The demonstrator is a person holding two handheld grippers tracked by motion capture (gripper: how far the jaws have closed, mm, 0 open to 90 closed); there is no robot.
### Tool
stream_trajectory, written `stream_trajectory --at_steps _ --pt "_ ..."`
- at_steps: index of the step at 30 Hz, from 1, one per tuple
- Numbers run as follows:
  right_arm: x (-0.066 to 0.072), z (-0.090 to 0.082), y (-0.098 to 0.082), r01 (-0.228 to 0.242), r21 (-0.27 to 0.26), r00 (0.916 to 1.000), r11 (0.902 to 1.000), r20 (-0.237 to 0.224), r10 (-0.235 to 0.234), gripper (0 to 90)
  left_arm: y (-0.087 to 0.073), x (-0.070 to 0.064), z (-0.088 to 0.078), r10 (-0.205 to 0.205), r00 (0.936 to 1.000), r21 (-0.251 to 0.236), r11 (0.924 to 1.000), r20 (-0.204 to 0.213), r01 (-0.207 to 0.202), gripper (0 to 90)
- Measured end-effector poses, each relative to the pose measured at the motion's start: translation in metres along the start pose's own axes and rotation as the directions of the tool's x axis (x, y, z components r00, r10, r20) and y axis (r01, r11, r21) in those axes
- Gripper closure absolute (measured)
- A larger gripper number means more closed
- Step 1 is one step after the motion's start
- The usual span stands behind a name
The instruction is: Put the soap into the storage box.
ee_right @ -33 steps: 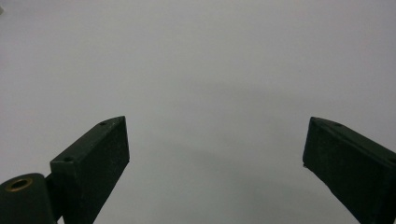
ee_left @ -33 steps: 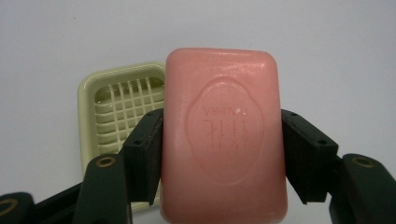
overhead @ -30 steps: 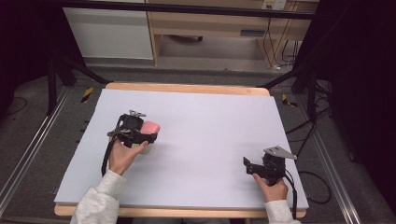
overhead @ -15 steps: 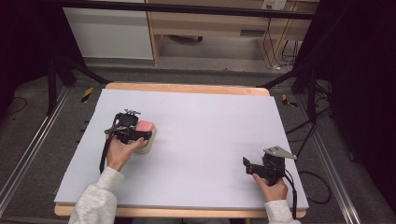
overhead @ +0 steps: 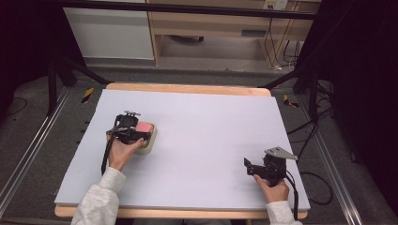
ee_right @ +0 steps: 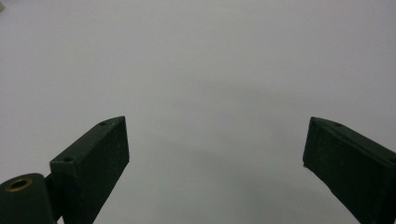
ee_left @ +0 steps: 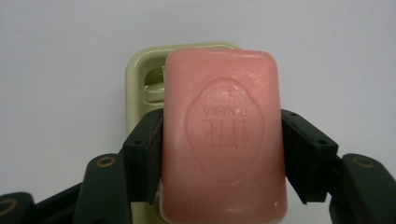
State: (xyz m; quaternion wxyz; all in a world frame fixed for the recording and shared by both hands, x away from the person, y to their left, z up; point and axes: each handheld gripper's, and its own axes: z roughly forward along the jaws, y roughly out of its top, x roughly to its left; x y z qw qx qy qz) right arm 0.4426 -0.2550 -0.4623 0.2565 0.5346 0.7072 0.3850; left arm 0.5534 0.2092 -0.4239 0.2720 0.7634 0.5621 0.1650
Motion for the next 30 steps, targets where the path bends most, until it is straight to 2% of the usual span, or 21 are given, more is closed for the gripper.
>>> stream_trajectory --at_steps 15,20,30 --pt "0.000 0.000 0.000 0.001 -0.001 1.0000 1.0000 -0.003 -0.001 7.3 -0.004 0.005 0.013 -0.014 0.9997 0.026 0.9996 -0.019 0.014 37.2" --pt "0.000 0.000 0.000 0.000 0.001 1.0000 1.0000 -0.002 0.000 7.2 -0.006 0.004 0.017 -0.015 0.9998 0.034 0.9993 -0.014 0.016 37.2" --pt "0.001 0.000 0.000 0.003 0.003 1.0000 1.0000 -0.003 -0.003 7.2 -0.007 0.004 0.018 -0.018 0.9996 0.021 0.9996 -0.023 0.019 37.1"
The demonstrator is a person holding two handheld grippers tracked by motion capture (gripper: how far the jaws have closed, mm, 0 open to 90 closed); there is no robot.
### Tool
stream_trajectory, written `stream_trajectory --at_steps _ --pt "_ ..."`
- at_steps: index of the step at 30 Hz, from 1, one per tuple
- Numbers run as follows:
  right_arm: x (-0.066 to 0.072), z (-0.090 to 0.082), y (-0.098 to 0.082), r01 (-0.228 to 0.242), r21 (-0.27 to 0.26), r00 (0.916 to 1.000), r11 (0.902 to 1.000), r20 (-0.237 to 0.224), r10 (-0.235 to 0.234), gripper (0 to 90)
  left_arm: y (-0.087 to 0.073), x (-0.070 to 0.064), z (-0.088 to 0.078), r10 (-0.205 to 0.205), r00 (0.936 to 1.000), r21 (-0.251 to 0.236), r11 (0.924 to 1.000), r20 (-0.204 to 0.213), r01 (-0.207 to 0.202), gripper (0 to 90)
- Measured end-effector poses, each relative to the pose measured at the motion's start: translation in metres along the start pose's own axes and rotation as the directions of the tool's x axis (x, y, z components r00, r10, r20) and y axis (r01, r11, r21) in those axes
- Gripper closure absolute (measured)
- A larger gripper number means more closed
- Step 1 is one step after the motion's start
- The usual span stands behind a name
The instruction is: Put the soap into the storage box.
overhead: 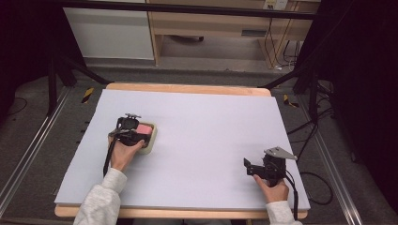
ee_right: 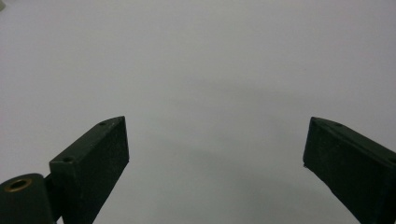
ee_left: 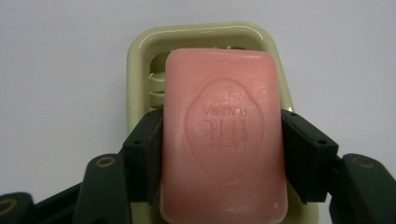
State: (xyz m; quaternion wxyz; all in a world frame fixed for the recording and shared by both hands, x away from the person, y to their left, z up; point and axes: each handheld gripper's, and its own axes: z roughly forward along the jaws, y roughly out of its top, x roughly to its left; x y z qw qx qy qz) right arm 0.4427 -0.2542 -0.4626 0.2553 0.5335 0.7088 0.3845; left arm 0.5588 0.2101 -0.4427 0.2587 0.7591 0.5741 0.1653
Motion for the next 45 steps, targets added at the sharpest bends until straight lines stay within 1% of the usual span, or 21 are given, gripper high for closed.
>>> stream_trajectory --at_steps 12,15,18,21,22,25,28,29,30,31,32,33,34,35,36,37,38,39,42,44,45 --pt "0.000 0.000 0.000 -0.003 -0.003 1.0000 1.0000 0.000 0.003 7.1 -0.001 -0.001 0.000 -0.005 1.0000 -0.009 1.0000 -0.004 0.005 36.7" --pt "0.000 0.000 0.000 0.001 -0.002 1.0000 1.0000 0.000 -0.001 7.1 0.000 -0.001 -0.007 -0.006 0.9999 -0.043 0.9990 0.013 0.007 29.0" --pt "0.000 0.000 0.000 -0.001 0.000 1.0000 1.0000 -0.001 0.001 7.1 0.002 -0.002 -0.012 0.010 0.9999 -0.055 0.9985 0.004 -0.010 29.5" --pt "0.000 0.000 0.000 0.003 -0.001 1.0000 1.0000 -0.001 -0.003 7.1 0.002 -0.001 -0.020 0.015 0.9998 -0.076 0.9970 0.012 -0.014 29.0" --pt "0.000 0.000 0.000 -0.003 0.000 1.0000 1.0000 0.000 0.003 7.1 0.001 0.000 -0.024 0.017 0.9998 -0.095 0.9953 0.013 -0.016 28.6" --pt "0.000 0.000 0.000 -0.003 0.002 1.0000 1.0000 -0.001 0.003 7.1 -0.001 0.001 -0.028 0.026 0.9994 -0.110 0.9937 0.023 -0.023 28.3" --pt "0.000 0.000 0.000 -0.005 0.001 1.0000 1.0000 -0.001 0.005 7.1 -0.004 0.001 -0.036 0.033 0.9984 -0.140 0.9897 0.045 -0.027 28.3" --pt "0.000 0.000 0.000 -0.004 -0.001 1.0000 1.0000 0.000 0.004 7.1 -0.008 0.001 -0.041 0.038 0.9970 -0.166 0.9858 0.068 -0.027 28.3" --pt "0.000 0.000 0.000 -0.007 -0.001 1.0000 1.0000 0.000 0.007 7.1 -0.008 0.001 -0.041 0.038 0.9970 -0.166 0.9858 0.068 -0.027 28.3" --pt "-0.001 0.000 0.000 -0.003 -0.003 1.0000 1.0000 0.002 0.003 7.1 -0.012 0.001 -0.047 0.045 0.9951 -0.188 0.9818 0.088 -0.028 27.8" --pt "-0.001 0.000 0.000 -0.003 -0.003 1.0000 1.0000 0.002 0.003 7.1 -0.012 0.001 -0.047 0.045 0.9951 -0.188 0.9818 0.088 -0.028 27.6" --pt "-0.001 0.000 0.000 -0.004 -0.003 1.0000 1.0000 0.002 0.004 7.1 -0.018 0.001 -0.052 0.054 0.9929 -0.214 0.9764 0.106 -0.030 27.5" --pt "-0.001 -0.001 0.000 -0.005 -0.004 1.0000 1.0000 0.003 0.005 7.1 -0.022 0.002 -0.055 0.053 0.9921 -0.227 0.9734 0.113 -0.027 27.4" --pt "-0.001 -0.001 0.001 -0.011 -0.005 0.9999 0.9999 0.003 0.011 7.0 -0.025 0.003 -0.057 0.053 0.9911 -0.239 0.9707 0.122 -0.022 27.4" --pt "-0.001 -0.001 0.001 -0.011 -0.005 0.9999 0.9999 0.003 0.011 7.0 -0.025 0.003 -0.057 0.053 0.9911 -0.239 0.9707 0.122 -0.022 27.4" --pt "-0.002 -0.001 0.001 -0.013 -0.006 0.9999 0.9999 0.007 0.013 6.8 -0.034 0.006 -0.062 0.049 0.9881 -0.265 0.9643 0.146 -0.009 27.4" --pt "-0.002 -0.001 0.001 -0.013 -0.006 0.9999 0.9999 0.007 0.013 6.8 -0.034 0.006 -0.062 0.049 0.9881 -0.265 0.9643 0.146 -0.009 27.4" --pt "-0.003 -0.002 0.001 -0.015 -0.006 0.9999 0.9999 0.009 0.015 6.8 -0.042 0.010 -0.066 0.049 0.9869 -0.284 0.9589 0.153 -0.004 27.4" --pt "-0.004 -0.002 0.001 -0.018 -0.010 0.9998 0.9998 0.010 0.018 6.8 -0.050 0.016 -0.070 0.043 0.9875 -0.292 0.9563 0.151 0.003 27.4" --pt "-0.006 -0.002 0.001 -0.026 -0.009 0.9995 0.9996 0.017 0.026 6.7 -0.061 0.026 -0.074 0.034 0.9905 -0.308 0.9514 0.133 0.009 27.4" --pt "-0.007 -0.002 0.001 -0.029 -0.010 0.9994 0.9995 0.019 0.030 6.6 -0.065 0.029 -0.076 0.032 0.9913 -0.307 0.9518 0.127 0.008 27.3"
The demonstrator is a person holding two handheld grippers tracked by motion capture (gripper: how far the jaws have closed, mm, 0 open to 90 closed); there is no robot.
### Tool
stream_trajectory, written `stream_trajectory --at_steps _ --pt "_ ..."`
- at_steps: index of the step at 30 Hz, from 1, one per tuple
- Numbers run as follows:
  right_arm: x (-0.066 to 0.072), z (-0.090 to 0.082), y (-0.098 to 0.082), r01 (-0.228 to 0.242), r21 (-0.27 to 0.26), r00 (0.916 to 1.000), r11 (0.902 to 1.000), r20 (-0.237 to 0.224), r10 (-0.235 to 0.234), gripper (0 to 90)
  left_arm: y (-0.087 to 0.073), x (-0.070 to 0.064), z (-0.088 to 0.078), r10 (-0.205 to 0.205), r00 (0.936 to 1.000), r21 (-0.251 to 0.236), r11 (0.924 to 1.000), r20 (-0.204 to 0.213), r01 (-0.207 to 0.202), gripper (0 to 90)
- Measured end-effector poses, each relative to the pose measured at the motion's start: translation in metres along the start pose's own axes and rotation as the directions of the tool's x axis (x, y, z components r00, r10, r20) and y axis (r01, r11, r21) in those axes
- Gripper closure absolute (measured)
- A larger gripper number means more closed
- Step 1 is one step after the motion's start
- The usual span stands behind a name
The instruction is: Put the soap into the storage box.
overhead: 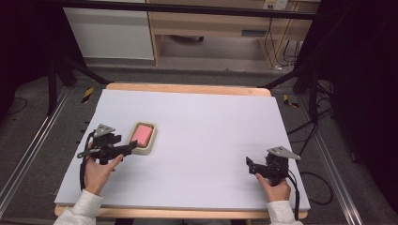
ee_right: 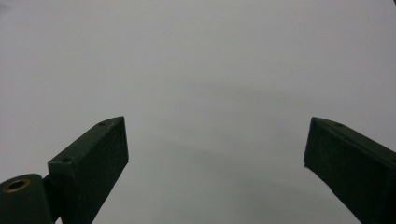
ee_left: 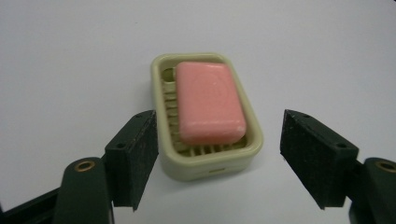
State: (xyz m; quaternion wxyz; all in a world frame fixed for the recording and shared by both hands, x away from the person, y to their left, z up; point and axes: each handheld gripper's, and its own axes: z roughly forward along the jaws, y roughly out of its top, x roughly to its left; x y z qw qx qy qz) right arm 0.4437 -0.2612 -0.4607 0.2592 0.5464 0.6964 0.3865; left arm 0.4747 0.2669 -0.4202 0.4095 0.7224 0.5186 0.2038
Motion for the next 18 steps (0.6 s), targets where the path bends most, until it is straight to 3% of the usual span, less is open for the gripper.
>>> stream_trajectory --at_steps 6,11,15,18 --pt "-0.005 -0.001 0.000 -0.011 -0.003 0.9999 0.9999 0.008 0.011 6.5 -0.018 0.014 -0.010 -0.014 0.9992 -0.012 0.9998 -0.039 0.013 26.1" --pt "-0.009 -0.001 0.001 -0.019 0.001 0.9995 0.9998 0.026 0.019 6.3 -0.038 0.030 -0.015 -0.028 0.9963 0.021 0.9993 -0.081 0.030 25.0" --pt "-0.012 0.001 0.000 -0.012 0.013 0.9994 0.9998 0.034 0.011 6.2 -0.046 0.036 -0.015 0.000 0.9917 0.043 0.9991 -0.129 0.005 24.3" --pt "-0.011 0.002 0.000 -0.007 0.016 0.9995 0.9998 0.032 0.006 6.2 -0.048 0.038 -0.014 -0.002 0.9916 0.049 0.9988 -0.129 0.009 23.6"
